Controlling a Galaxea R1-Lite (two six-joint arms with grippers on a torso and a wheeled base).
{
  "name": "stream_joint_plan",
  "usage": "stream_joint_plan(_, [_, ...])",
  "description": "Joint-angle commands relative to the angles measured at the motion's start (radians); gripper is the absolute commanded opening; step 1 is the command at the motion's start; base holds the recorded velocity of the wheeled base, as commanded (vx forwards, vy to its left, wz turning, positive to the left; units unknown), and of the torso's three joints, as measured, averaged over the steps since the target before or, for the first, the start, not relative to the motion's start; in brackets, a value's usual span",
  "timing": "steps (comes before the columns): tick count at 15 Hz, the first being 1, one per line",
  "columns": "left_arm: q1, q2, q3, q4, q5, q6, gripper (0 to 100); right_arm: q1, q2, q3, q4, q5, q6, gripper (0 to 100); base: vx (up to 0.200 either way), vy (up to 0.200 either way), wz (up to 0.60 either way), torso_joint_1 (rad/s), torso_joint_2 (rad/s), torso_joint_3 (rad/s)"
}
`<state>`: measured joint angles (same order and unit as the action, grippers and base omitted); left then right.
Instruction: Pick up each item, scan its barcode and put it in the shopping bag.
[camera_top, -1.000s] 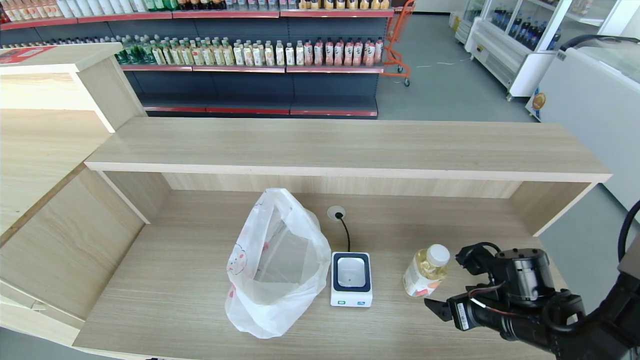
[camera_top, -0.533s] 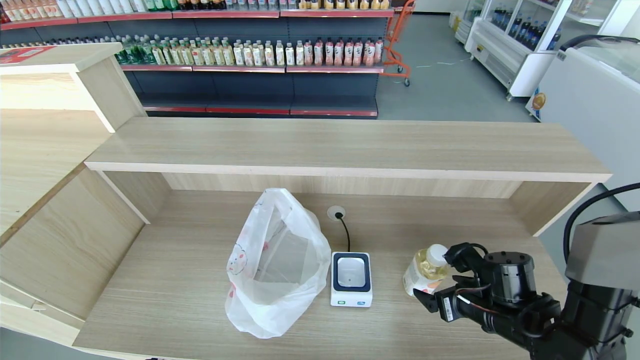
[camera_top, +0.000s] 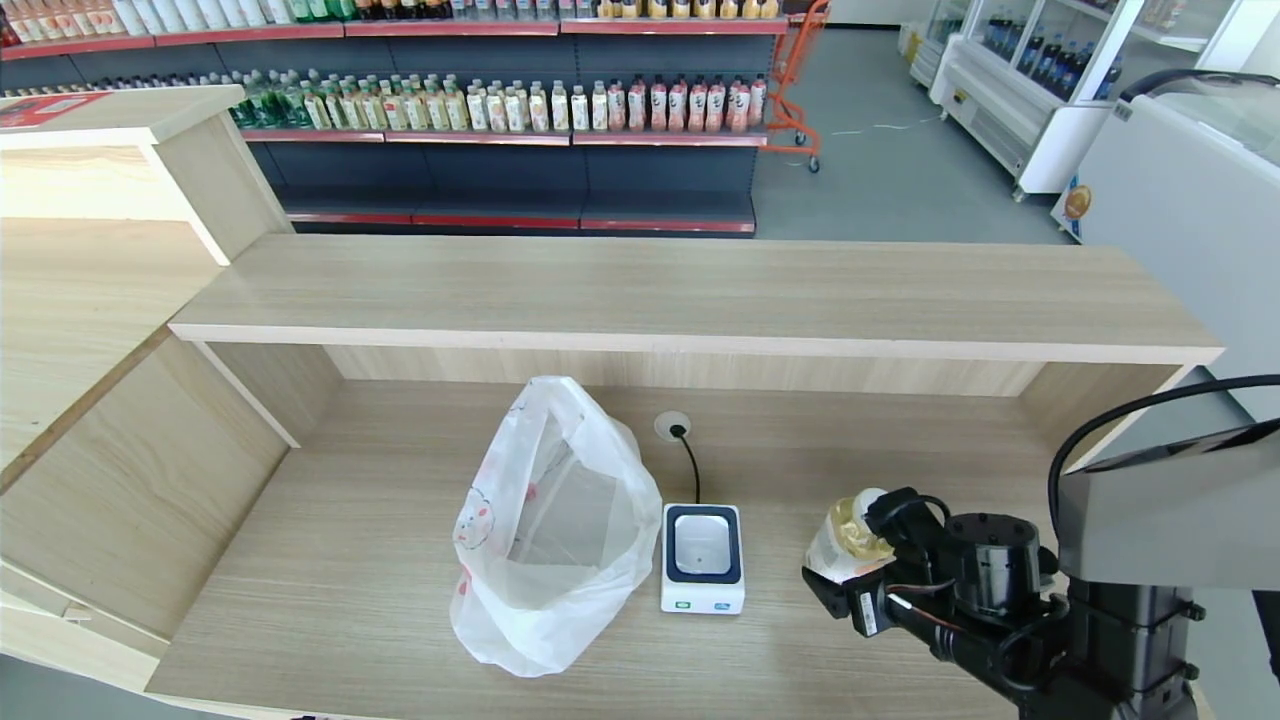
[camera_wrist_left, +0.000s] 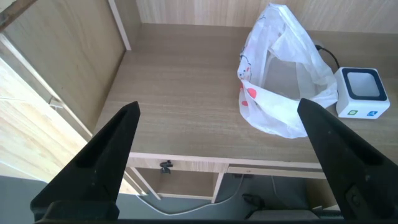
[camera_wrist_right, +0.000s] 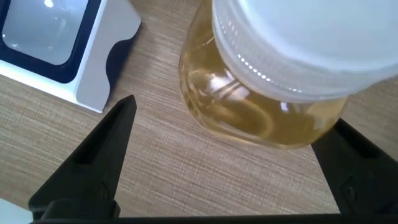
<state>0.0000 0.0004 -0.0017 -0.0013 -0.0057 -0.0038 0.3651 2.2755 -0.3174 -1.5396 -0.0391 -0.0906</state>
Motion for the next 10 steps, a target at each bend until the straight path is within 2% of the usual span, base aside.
stream_joint_plan(1, [0.000, 0.000, 0.000, 0.000, 0.000, -0.001, 100, 0.002, 0.036, -0.022, -0.007, 0.001, -0.003, 100, 0.000, 0.000, 0.00, 0.000, 0.00, 0.000])
stream_joint_plan(10, [0.000, 0.000, 0.000, 0.000, 0.000, -0.001, 100, -0.002, 0.128, -0.198, -0.031, 0.004, -0.052, 100, 0.000, 0.000, 0.00, 0.000, 0.00, 0.000])
